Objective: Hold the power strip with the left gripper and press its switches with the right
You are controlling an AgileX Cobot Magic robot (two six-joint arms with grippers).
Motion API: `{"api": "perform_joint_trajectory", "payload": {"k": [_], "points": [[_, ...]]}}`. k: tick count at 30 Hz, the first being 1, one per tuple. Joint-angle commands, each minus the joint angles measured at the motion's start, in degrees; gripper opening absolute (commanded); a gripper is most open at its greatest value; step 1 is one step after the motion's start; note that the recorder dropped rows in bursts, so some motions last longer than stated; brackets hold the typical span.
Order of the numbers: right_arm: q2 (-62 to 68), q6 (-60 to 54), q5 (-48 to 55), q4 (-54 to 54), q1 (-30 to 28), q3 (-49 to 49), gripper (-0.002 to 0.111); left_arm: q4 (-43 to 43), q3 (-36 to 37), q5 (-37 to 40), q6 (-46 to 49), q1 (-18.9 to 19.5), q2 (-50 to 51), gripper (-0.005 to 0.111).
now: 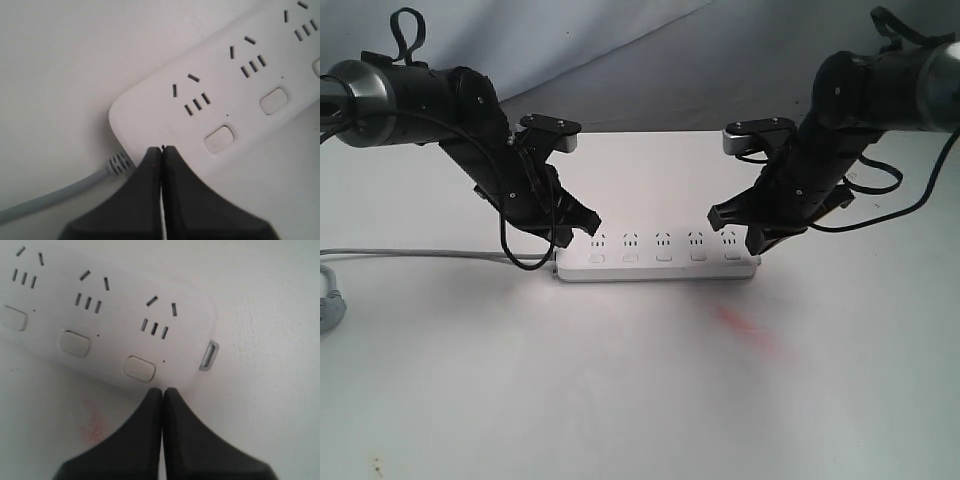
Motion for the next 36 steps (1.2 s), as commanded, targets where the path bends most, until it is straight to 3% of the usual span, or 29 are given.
{"api": "perform_joint_trajectory", "payload": {"k": [1,8,36], "points": [[-0.10,-0.50,-0.54,0.24,0.75,-0.40,0.000,-0.61,-0.25,-1.17,0.54,-0.32,-0.05,0.000],[0.00,-0.11,-1.50,-1.17,3.55,-0.40,0.000,-0.61,-0.25,-1.17,0.54,-0.32,-0.05,0.000],[2.77,5.89,-6.19,-3.12,3.45,-0.40,0.000,-0.61,-0.25,-1.17,0.30,-0.32,-0.05,0.000]]}}
